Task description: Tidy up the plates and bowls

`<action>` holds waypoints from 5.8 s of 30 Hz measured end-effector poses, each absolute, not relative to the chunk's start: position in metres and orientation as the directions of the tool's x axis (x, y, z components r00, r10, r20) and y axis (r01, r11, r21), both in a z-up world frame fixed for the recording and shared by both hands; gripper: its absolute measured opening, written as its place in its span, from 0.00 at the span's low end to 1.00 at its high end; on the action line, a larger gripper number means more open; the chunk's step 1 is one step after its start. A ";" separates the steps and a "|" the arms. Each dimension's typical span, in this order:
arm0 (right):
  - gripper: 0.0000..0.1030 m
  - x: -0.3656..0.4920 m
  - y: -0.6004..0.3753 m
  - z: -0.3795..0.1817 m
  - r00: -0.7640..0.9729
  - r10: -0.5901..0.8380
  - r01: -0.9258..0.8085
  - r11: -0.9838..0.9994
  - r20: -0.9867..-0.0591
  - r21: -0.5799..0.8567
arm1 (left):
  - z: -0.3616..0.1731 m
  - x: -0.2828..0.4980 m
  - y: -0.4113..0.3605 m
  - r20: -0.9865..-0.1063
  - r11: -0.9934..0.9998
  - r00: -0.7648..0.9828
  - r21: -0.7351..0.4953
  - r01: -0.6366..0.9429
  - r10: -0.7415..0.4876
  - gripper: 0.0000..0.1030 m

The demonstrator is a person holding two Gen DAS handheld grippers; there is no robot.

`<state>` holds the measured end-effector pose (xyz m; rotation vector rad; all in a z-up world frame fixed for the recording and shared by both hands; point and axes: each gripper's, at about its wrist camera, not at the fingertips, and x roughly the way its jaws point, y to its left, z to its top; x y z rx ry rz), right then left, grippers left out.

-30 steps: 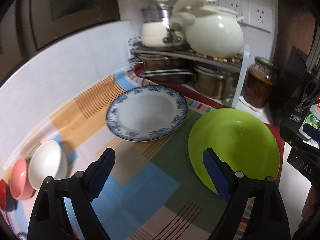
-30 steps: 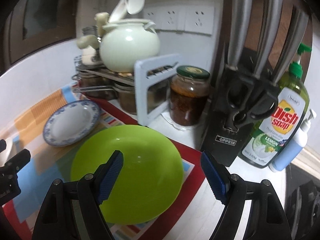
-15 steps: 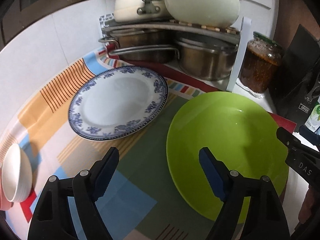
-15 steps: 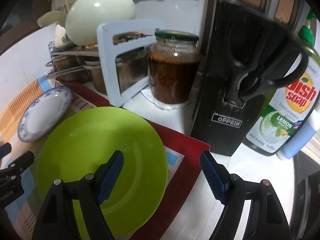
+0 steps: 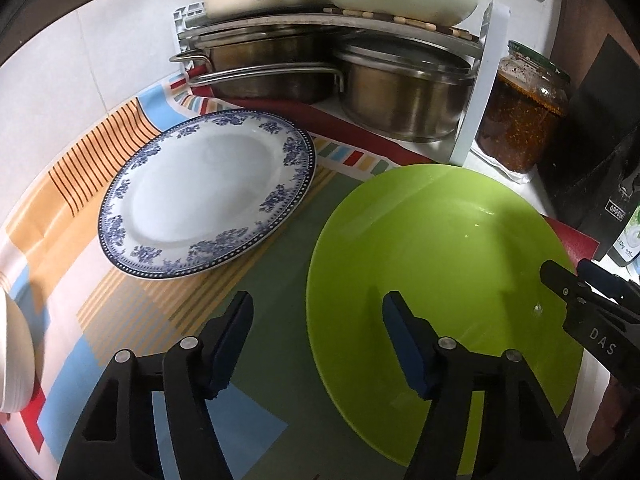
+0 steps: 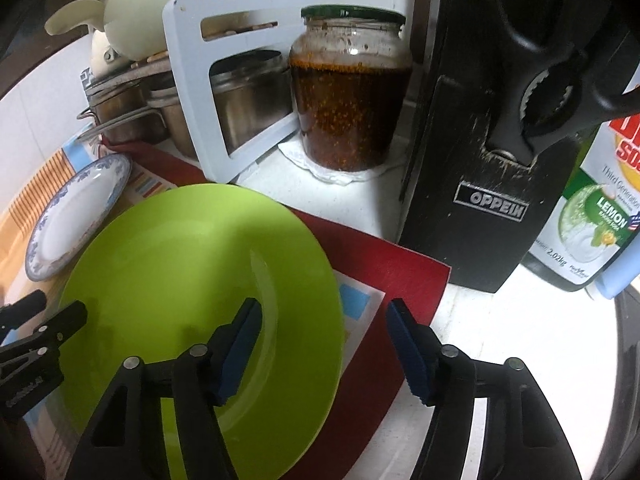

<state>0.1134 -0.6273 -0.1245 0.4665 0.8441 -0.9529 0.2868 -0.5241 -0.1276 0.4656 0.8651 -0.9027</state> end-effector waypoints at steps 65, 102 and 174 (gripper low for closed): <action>0.39 0.136 -0.525 -0.051 0.484 -0.443 0.691 0.723 -0.755 0.019 | -0.059 0.273 -0.381 -0.749 0.714 0.437 -0.070 0.696 -0.499 0.37; 0.39 0.181 -0.339 -0.018 0.628 -0.292 0.430 0.903 -0.721 0.009 | -0.033 0.274 -0.158 -0.720 0.891 0.597 -0.067 0.448 -0.355 0.37; 0.39 0.298 -0.056 -0.102 0.490 0.100 -0.151 0.988 -0.866 0.029 | -0.126 0.280 0.128 -0.860 0.995 0.510 -0.026 -0.096 0.027 0.38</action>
